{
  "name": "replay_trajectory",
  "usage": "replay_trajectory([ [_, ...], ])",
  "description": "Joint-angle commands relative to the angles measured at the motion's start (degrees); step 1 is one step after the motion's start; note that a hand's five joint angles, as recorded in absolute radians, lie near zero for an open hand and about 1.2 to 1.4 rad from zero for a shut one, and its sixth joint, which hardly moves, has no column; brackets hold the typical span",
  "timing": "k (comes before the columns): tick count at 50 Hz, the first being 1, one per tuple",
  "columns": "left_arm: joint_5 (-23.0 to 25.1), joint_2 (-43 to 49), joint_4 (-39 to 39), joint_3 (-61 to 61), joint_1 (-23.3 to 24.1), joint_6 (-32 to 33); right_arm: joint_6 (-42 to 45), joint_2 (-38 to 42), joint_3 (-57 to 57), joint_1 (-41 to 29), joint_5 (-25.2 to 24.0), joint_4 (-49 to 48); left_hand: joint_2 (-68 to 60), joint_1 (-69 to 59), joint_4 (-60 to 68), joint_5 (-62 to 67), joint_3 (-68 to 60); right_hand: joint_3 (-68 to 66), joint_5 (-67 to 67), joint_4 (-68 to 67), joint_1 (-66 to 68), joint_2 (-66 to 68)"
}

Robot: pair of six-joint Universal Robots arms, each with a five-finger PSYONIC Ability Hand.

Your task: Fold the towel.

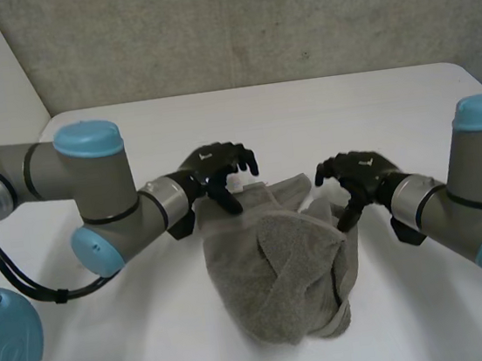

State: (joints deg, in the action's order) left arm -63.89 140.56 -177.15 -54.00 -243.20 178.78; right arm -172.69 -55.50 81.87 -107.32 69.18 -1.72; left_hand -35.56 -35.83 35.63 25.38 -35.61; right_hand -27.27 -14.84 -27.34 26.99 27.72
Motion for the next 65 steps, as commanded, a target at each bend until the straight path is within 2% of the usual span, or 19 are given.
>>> replay_trajectory([
  [1, 3.16, 0.94, -0.04, -1.90, 0.18, -0.01, -0.02, 2.41, 0.49, 0.00, -2.03, -1.18, -4.93, -4.66, 4.86, 5.11, -4.89, 2.22, -0.21, 2.28, -1.94, -2.67],
  [6, 3.42, 2.35, -0.04, -1.98, 0.62, 0.08, -0.02, 2.68, 1.28, 0.00, -2.11, -2.50, -4.77, -4.49, 4.69, 4.94, -4.72, -0.31, -2.74, -0.24, 0.59, -0.15],
  [9, 3.42, 2.61, -0.13, -1.98, 0.89, 0.25, -0.02, 2.59, 1.98, 0.00, -2.11, -3.03, -4.60, -4.32, 4.52, 4.77, -4.55, -13.26, -15.69, -13.19, 13.54, 12.81],
  [11, 3.42, 3.05, -0.13, -1.98, 1.06, 1.31, -0.02, 2.50, 2.24, 0.00, -3.16, -3.20, -4.60, -4.32, 4.52, 4.77, -4.55, -45.21, -47.63, -45.14, 45.48, 44.75],
  [13, 3.25, 3.75, -0.04, -1.90, 1.06, 5.33, -0.02, 2.33, 2.42, 0.09, -4.30, -3.20, -3.76, -3.49, 3.69, 3.94, -3.72, -52.66, -55.09, -52.59, 52.94, 52.20],
  [20, 2.90, 3.76, 0.14, -1.98, 1.15, 12.02, -0.10, -1.45, 4.00, 2.20, -5.37, -2.67, -0.91, -0.63, 0.83, 1.08, -0.86, -52.73, -55.16, -52.66, 53.01, 52.28],
  [40, 3.25, 4.54, -0.13, -0.75, 5.01, 13.00, 0.42, -21.23, 14.81, 8.79, -7.56, -2.50, 4.32, 4.60, -4.40, -4.15, 4.37, -52.73, -55.16, -52.66, 53.01, 52.28],
  [42, 2.98, 4.99, -0.39, -0.49, 5.46, 13.00, 0.60, -21.32, 15.07, 8.79, -7.82, -2.50, 2.13, 2.41, -2.21, -1.96, 2.18, -52.73, -55.16, -52.66, 53.01, 52.28],
  [43, 2.72, 5.16, -0.30, -0.05, 5.72, 13.08, 0.95, -21.32, 15.16, 8.79, -7.91, -2.50, -9.52, -9.25, 9.45, 9.70, -9.48, -52.73, -55.16, -52.66, 53.01, 52.28],
  [44, 2.63, 5.25, -0.30, 0.30, 6.07, 13.00, 0.95, -21.32, 15.16, 8.79, -7.92, -2.50, -32.46, -32.18, 32.38, 32.63, -32.41, -52.73, -55.16, -52.66, 53.01, 52.28],
  [45, 2.63, 5.25, -0.30, 0.30, 6.07, 13.00, 1.04, -21.32, 14.99, 8.79, -7.92, -2.59, -32.69, -32.41, 32.61, 32.86, -32.64, -52.73, -55.16, -52.66, 53.01, 52.28],
  [46, 2.55, 5.34, -0.39, 0.82, 6.33, 13.08, 1.13, -21.32, 14.64, 8.88, -7.83, -2.67, -44.32, -44.05, 44.25, 44.50, -44.28, -52.73, -55.16, -52.66, 53.01, 52.28],
  [50, 1.67, 5.08, -0.48, 2.32, 6.34, 13.08, 1.83, -20.79, 13.68, 9.23, -7.65, -3.20, -44.44, -44.17, 44.37, 44.62, -44.39, -52.73, -55.16, -52.66, 53.01, 52.28],
  [53, -2.99, 4.72, -2.15, 6.01, 6.42, 13.08, 4.02, -19.83, 11.05, 9.06, -6.78, -3.29, -44.44, -44.17, 44.37, 44.62, -44.39, -52.73, -55.16, -52.66, 53.01, 52.28],
  [55, -12.34, 4.20, -6.43, 11.26, 6.08, 13.00, 5.61, -18.51, 9.01, 8.79, -6.42, -3.38, -44.44, -44.17, 44.37, 44.62, -44.39, -52.73, -55.16, -52.66, 53.01, 52.28],
  [56, -12.40, 4.20, -6.45, 11.29, 6.07, 13.00, 7.09, -17.29, 6.49, 8.71, -5.55, -3.73, -44.44, -44.17, 44.37, 44.62, -44.39, -52.73, -55.16, -52.66, 53.01, 52.28],
  [58, -22.80, 2.10, -11.53, 16.36, 5.20, 12.56, 8.07, -16.31, 3.39, 8.71, -3.87, -4.34, -44.44, -44.17, 44.37, 44.62, -44.39, -52.73, -55.16, -52.66, 53.01, 52.28],
  [62, -30.47, -2.02, -15.58, 19.45, 4.06, 12.47, 7.99, -15.95, -4.67, 8.44, 3.31, -9.07, -44.44, -44.17, 44.37, 44.62, -44.39, -52.73, -55.16, -52.66, 53.01, 52.28],
  [65, -31.82, -6.68, -17.26, 19.82, 3.44, 11.25, 7.28, -16.31, -6.45, 6.35, 6.22, -16.34, -44.44, -44.17, 44.37, 44.62, -44.39, -52.73, -55.16, -52.66, 53.01, 52.28],
])
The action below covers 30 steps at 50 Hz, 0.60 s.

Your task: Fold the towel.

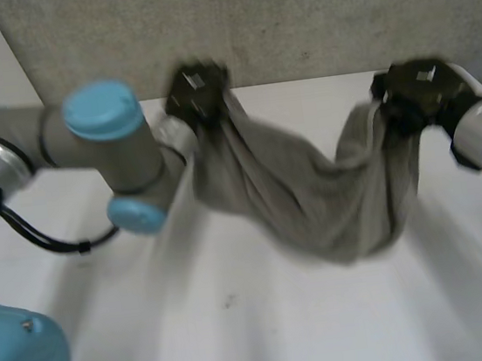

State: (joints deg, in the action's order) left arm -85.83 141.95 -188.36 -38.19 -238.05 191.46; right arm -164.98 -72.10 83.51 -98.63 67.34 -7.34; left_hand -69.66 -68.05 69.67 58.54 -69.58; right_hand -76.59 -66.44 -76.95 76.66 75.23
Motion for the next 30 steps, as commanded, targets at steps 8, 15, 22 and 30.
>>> replay_trajectory([
  [8, -9.79, -18.79, -5.79, -6.86, -2.51, -9.77, -2.27, -1.91, -7.13, -6.49, 10.18, -19.20, -10.34, -11.95, 10.33, 11.46, -10.42, -3.41, -3.56, -3.05, 3.34, 4.77],
  [15, -9.62, -24.44, -5.53, -28.26, -2.86, -11.19, -1.75, -1.38, -2.91, -8.95, 8.86, -12.88, -10.34, -11.95, 10.33, 11.46, -10.42, -3.41, -3.56, -3.05, 3.34, 4.77],
  [22, -9.79, -25.23, -5.62, -51.43, -6.28, -10.84, 6.60, 7.06, 1.22, -9.74, 7.72, -0.75, -10.34, -11.95, 10.33, 11.46, -10.42, -3.41, -3.56, -3.05, 3.34, 4.77],
  [30, -9.53, -27.33, -4.74, -63.74, -8.22, -6.28, 15.39, 9.61, 8.60, -8.25, 7.63, 6.72, -10.34, -11.95, 10.33, 11.46, -10.42, -3.41, -3.56, -3.05, 3.34, 4.77],
])
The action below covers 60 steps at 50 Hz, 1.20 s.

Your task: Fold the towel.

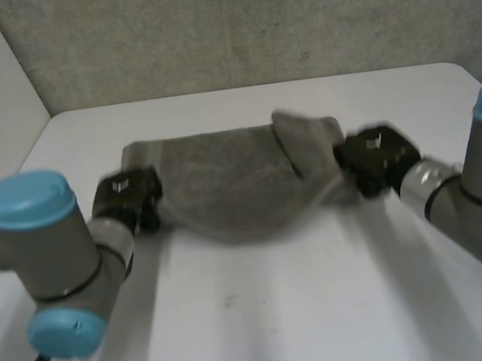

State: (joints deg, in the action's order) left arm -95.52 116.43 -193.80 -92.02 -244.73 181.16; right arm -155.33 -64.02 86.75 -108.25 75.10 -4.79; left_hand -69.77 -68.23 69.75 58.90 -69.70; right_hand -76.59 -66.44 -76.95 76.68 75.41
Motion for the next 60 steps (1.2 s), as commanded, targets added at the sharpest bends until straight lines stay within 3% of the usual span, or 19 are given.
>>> replay_trajectory([
  [1, 0.16, -1.82, 0.70, -9.93, -1.54, 4.03, 5.74, 1.01, 6.84, 2.15, -0.30, 3.56, -10.23, -11.77, 10.25, 11.10, -10.30, -3.41, -3.56, -3.05, 3.32, 4.59],
  [13, 0.16, -12.89, 0.53, -19.51, 1.80, 6.49, 4.43, -9.36, 18.88, 4.36, -5.40, -2.59, -10.23, -11.77, 10.25, 11.10, -10.30, -3.41, -3.56, -3.05, 3.32, 4.59],
  [15, 0.16, -15.35, 0.00, -20.13, 1.80, 6.58, 4.34, -9.45, 20.04, 4.45, -5.67, -4.09, 20.17, 18.64, -20.16, -19.31, 20.11, -3.41, -3.56, -3.05, 3.32, 4.59],
  [16, 0.16, -15.35, 0.00, -20.13, 1.80, 6.58, 4.34, -9.54, 20.91, 4.62, -5.75, -5.40, 20.36, 18.82, -20.34, -19.49, 20.29, -3.41, -3.56, -3.05, 3.32, 4.59],
  [18, 0.16, -15.53, 0.00, -18.99, 1.10, 6.66, 4.34, -9.54, 21.53, 4.71, -5.76, -6.55, 36.94, 35.41, -36.92, -36.07, 36.87, -3.41, -3.56, -3.05, 3.32, 4.59],
  [20, 0.16, -15.62, 0.00, -17.94, 0.58, 6.66, 4.34, -9.54, 22.06, 4.89, -5.84, -7.43, 40.17, 38.64, -40.16, -39.31, 40.11, -3.41, -3.56, -3.05, 3.32, 4.59],
  [25, 0.51, -15.53, 0.18, -16.00, -1.36, 6.66, 4.34, -9.54, 22.67, 5.41, -5.93, -8.05, 40.88, 39.35, -40.86, -40.01, 40.81, -3.41, -3.56, -3.05, 3.32, 4.59],
  [31, 7.11, -15.09, 0.44, -14.68, -4.96, 6.75, 4.34, -9.45, 22.85, 5.41, -5.93, -8.05, 41.05, 39.51, -41.03, -40.18, 40.98, -3.41, -3.56, -3.05, 3.32, 4.59],
  [33, 11.30, -14.65, 0.53, -15.03, -5.58, 6.93, 4.42, -9.45, 22.85, 5.50, -5.93, -8.05, 41.05, 39.51, -41.03, -40.18, 40.98, -3.41, -3.56, -3.05, 3.32, 4.59],
  [38, 13.96, -13.86, 0.62, -15.47, -6.02, 8.68, 4.42, -9.36, 23.02, 5.59, -5.93, -8.48, 41.05, 39.51, -41.03, -40.18, 40.98, -3.41, -3.56, -3.05, 3.32, 4.59],
  [43, 17.38, -10.09, 0.96, -14.16, -8.12, 20.25, 4.42, -9.10, 22.94, 5.59, -6.02, -8.57, 38.87, 37.34, -38.85, -38.00, 38.80, -3.41, -3.56, -3.05, 3.32, 4.59],
  [52, 22.30, -3.85, 5.61, -10.29, -10.93, 35.12, 4.42, -9.01, 23.02, 5.59, -5.93, -8.75, 35.01, 33.47, -34.99, -34.14, 34.94, -3.41, -3.56, -3.05, 3.32, 4.59],
  [60, 27.93, -1.82, 10.19, -9.14, -14.02, 41.55, 4.42, -8.75, 23.02, 5.50, -6.02, -8.75, 31.13, 29.60, -31.11, -30.26, 31.06, -3.41, -3.56, -3.05, 3.32, 4.59],
])
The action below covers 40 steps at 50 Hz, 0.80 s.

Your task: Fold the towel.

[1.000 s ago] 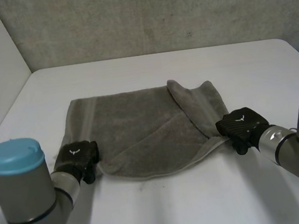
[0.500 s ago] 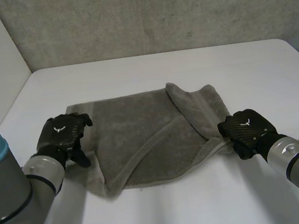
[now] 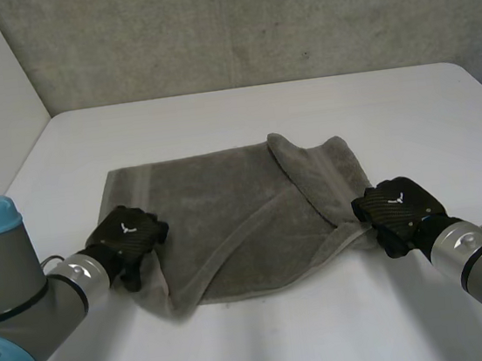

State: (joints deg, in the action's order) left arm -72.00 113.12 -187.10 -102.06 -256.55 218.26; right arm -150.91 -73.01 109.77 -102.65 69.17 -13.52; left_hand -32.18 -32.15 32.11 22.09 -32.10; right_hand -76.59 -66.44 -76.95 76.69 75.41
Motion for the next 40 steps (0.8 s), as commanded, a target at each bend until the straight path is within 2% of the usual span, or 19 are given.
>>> replay_trajectory([
  [1, 5.19, 1.75, 3.68, 1.07, -2.29, 4.45, 0.00, 0.23, 0.00, -0.09, -0.09, -0.02, -7.63, -7.65, 7.70, 7.72, -7.71, -3.41, -3.56, -3.05, 3.31, 4.59],
  [14, 5.55, 2.54, 3.94, 1.33, -2.29, 4.89, 0.00, 0.67, 0.00, -0.09, 0.00, -0.02, -10.83, -10.85, 10.90, 10.92, -10.91, -3.41, -3.56, -3.05, 3.31, 4.59],
  [17, 5.55, 2.46, 3.94, 1.25, -2.29, 4.89, 0.00, 0.67, 0.00, -0.09, -0.09, -0.02, -20.71, -20.73, 20.78, 20.80, -20.79, -3.41, -3.56, -3.05, 3.31, 4.59],
  [20, 5.46, 2.45, 3.85, 1.25, -2.29, 4.98, 0.00, 0.67, 0.00, -0.09, -0.09, -0.02, -24.62, -24.65, 24.69, 24.71, -24.70, -3.41, -3.56, -3.05, 3.31, 4.59],
  [34, 5.29, 2.54, 4.20, 1.07, -2.29, 5.07, 0.00, 0.67, 0.00, -0.09, 0.00, -0.02, -27.32, -27.35, 27.39, 27.41, -27.40, -3.41, -3.56, -3.05, 3.31, 4.59],
  [35, 5.29, 2.54, 4.12, 1.07, -2.29, 4.98, 0.00, 0.67, 0.00, -0.09, 0.00, 0.07, -25.49, -25.51, 25.56, 25.58, -25.57, -3.41, -3.56, -3.05, 3.31, 4.59],
  [36, 5.46, 2.54, 4.12, 0.98, -2.29, 4.98, 0.00, 0.67, 0.00, -0.09, 0.00, 0.07, -18.31, -18.34, 18.38, 18.40, -18.39, -3.41, -3.56, -3.05, 3.31, 4.59],
  [37, 5.46, 2.54, 4.12, 0.98, -2.29, 4.98, 0.09, 0.67, 0.00, -0.09, -0.09, 0.07, -18.24, -18.26, 18.31, 18.33, -18.32, -3.41, -3.56, -3.05, 3.31, 4.59],
  [39, 5.20, 2.37, 4.03, 1.07, -2.29, 4.98, 0.00, 0.67, 0.00, -0.09, 0.00, 0.07, 3.71, 3.69, -3.64, -3.62, 3.63, -3.41, -3.56, -3.05, 3.31, 4.59],
  [40, 5.20, 2.37, 4.03, 1.07, -2.29, 4.98, 0.09, 0.67, 0.00, -0.09, 0.00, 0.07, 3.79, 3.77, -3.73, -3.71, 3.72, -3.41, -3.56, -3.05, 3.31, 4.59],
])
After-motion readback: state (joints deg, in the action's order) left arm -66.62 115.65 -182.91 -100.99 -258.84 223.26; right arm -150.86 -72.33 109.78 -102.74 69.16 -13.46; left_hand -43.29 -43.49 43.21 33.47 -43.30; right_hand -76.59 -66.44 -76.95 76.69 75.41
